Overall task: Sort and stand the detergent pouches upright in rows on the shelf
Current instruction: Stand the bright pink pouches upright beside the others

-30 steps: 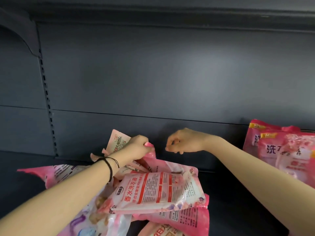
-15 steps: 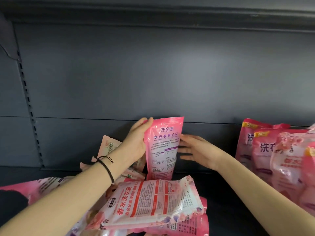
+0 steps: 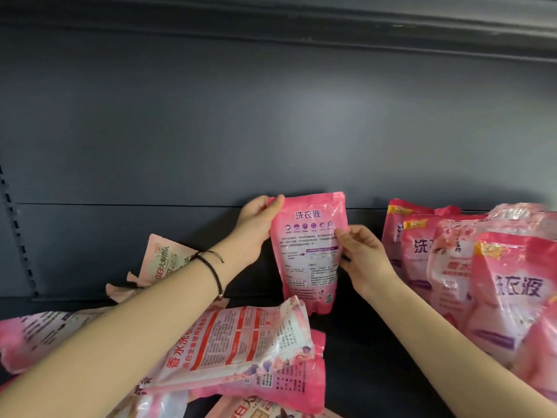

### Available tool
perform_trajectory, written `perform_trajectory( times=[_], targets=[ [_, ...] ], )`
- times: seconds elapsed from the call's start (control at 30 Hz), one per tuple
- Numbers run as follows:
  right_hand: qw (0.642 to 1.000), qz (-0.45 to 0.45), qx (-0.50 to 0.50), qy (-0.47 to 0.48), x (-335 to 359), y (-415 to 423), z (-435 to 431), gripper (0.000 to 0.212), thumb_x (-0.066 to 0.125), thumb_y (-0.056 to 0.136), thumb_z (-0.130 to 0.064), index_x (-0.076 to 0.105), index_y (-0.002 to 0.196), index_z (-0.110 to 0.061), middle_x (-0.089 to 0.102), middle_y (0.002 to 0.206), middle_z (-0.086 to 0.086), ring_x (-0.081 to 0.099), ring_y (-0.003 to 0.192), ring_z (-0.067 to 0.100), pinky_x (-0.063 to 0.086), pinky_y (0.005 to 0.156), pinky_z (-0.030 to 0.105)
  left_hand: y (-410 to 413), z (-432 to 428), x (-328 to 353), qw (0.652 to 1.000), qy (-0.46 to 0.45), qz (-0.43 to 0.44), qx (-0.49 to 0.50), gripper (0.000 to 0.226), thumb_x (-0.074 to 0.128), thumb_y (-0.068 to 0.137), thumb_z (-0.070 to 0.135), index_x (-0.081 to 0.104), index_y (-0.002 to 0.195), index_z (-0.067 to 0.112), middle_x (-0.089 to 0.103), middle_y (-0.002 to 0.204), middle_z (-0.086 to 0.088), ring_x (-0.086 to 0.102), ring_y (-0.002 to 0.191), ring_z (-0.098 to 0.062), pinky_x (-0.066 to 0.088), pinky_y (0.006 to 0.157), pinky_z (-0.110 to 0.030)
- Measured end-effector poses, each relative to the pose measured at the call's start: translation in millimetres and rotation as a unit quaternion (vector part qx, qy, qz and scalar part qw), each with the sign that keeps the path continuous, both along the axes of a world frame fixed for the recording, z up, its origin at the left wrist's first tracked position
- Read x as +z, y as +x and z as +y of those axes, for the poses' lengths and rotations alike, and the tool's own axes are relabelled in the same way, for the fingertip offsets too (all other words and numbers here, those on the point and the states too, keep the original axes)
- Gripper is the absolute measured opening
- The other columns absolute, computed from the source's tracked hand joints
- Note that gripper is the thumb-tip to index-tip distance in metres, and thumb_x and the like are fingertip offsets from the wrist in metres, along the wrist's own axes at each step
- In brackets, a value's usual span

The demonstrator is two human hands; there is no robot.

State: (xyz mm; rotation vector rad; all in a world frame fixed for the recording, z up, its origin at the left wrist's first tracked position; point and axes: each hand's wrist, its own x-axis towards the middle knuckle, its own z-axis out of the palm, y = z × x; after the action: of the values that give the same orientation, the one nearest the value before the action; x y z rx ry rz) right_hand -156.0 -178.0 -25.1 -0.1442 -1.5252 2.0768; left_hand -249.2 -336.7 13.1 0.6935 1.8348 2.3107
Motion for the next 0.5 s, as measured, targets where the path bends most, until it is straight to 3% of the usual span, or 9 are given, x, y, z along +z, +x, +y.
perform_trajectory(
  times=[0.13, 0.23, 0.3, 0.4, 0.5],
  targets=[
    [0.997, -0.053, -0.055, 0.004, -4, 6, 19, 0.015, 0.052, 0.096, -0.008, 0.053, 0.081, -0.011, 0.066, 0.085, 0.006, 0.061, 0.081, 0.021, 0.052, 0.074, 0.034, 8, 30, 3, 0.999, -0.04, 0.012, -0.01, 0.025, 0.061, 0.093, 0.028, 0.052, 0.072, 0.018, 0.057, 0.072, -0.001, 0.054, 0.073, -0.019, 0.042, 0.075, -0.037],
    [0.989, -0.112, -0.067, 0.064, -1, 2, 26, 0.005, 0.052, 0.097, -0.012, 0.055, 0.097, -0.007, 0.064, 0.104, 0.01, 0.062, 0.097, 0.024, 0.052, 0.083, 0.034, 9, 35, 8, 0.997, -0.061, 0.045, 0.021, 0.028, 0.061, 0.093, 0.027, 0.05, 0.069, 0.018, 0.054, 0.069, 0.001, 0.052, 0.068, -0.014, 0.042, 0.065, -0.031],
    [0.981, -0.144, -0.066, 0.108, 1, -3, 25, 0.012, 0.054, 0.096, -0.014, 0.055, 0.106, -0.007, 0.064, 0.11, 0.01, 0.062, 0.104, 0.026, 0.053, 0.087, 0.036, 7, 32, 8, 0.995, -0.066, 0.061, 0.045, 0.028, 0.06, 0.093, 0.027, 0.05, 0.07, 0.017, 0.053, 0.068, 0.001, 0.051, 0.065, -0.012, 0.041, 0.058, -0.026],
    [0.958, -0.164, -0.104, 0.213, 3, -4, 19, 0.018, 0.059, 0.093, -0.018, 0.053, 0.108, -0.011, 0.063, 0.108, 0.005, 0.061, 0.101, 0.022, 0.052, 0.092, 0.04, 6, 22, 5, 0.991, -0.08, 0.083, 0.069, 0.026, 0.06, 0.094, 0.028, 0.051, 0.072, 0.016, 0.054, 0.073, -0.001, 0.05, 0.07, -0.014, 0.041, 0.061, -0.027],
    [0.929, -0.077, -0.169, 0.321, 16, 6, 8, 0.029, 0.062, 0.088, -0.009, 0.045, 0.111, -0.014, 0.056, 0.107, 0.001, 0.056, 0.091, 0.013, 0.05, 0.082, 0.029, 7, 10, 8, 0.986, -0.125, 0.097, 0.051, 0.017, 0.057, 0.095, 0.028, 0.059, 0.084, 0.015, 0.062, 0.083, -0.002, 0.059, 0.078, -0.015, 0.052, 0.074, -0.034]
  ],
)
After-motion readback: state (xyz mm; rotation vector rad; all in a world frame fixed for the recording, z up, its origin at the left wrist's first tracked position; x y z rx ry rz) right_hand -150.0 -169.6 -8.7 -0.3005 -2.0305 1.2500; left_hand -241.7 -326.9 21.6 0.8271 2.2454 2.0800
